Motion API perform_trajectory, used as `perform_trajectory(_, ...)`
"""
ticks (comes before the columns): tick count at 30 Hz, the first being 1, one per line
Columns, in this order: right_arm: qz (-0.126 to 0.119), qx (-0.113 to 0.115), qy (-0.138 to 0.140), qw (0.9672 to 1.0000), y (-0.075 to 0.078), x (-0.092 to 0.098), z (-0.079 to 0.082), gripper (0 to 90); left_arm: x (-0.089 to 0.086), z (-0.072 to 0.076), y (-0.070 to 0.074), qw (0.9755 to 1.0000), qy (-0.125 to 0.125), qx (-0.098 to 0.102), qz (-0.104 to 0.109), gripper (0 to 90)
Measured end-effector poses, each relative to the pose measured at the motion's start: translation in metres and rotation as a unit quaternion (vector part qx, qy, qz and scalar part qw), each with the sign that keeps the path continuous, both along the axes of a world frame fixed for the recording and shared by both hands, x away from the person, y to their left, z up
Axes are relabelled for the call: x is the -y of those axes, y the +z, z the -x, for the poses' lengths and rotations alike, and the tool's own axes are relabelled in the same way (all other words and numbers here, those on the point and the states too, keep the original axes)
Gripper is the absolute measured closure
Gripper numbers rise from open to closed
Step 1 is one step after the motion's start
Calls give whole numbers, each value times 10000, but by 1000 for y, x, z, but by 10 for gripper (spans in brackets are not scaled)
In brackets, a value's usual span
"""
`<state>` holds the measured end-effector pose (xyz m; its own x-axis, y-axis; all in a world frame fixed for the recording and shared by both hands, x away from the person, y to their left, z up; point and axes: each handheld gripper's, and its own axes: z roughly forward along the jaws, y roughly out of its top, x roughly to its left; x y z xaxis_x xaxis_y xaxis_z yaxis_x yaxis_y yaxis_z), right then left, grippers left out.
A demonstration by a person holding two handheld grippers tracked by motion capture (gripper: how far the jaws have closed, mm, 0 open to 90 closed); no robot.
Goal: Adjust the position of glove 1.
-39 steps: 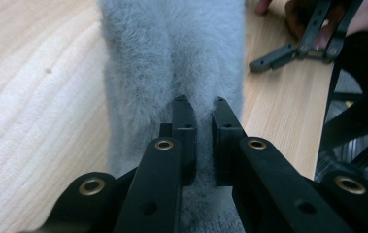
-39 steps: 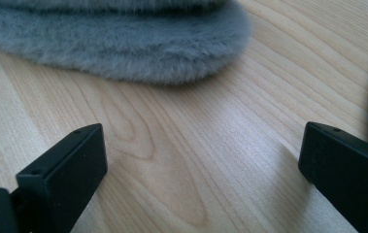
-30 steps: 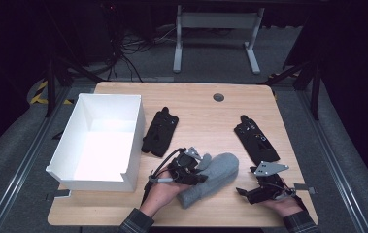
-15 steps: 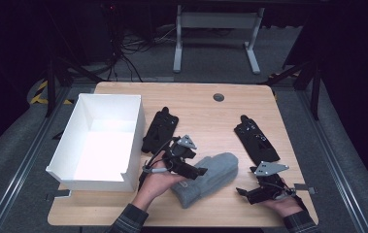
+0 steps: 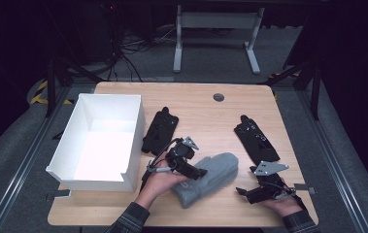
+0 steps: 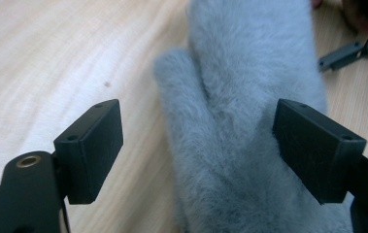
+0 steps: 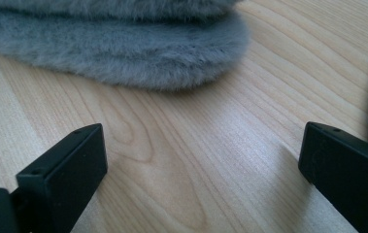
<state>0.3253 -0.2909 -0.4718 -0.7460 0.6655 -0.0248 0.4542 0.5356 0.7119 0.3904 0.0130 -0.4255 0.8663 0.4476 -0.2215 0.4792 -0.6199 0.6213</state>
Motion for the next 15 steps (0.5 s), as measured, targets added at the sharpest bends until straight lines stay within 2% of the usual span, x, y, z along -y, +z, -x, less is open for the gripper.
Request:
perform_trajectory(2, 4, 2, 1, 10000, 0, 0, 0, 38, 5, 3, -4, 9999, -27, -7, -96, 198)
perform_trajectory(9, 5, 0, 17, 10000, 0, 0, 0, 38, 11, 7, -11, 9997, -81, -83, -208, 195)
perform_trajectory(12, 1, -3, 15, 10000, 0, 0, 0, 38, 13, 7, -14, 9994, -150, -215, -247, 197)
perform_trajectory(15, 2, 0, 14, 10000, 0, 0, -1, 38, 14, 7, -16, 9991, -217, -260, -256, 199)
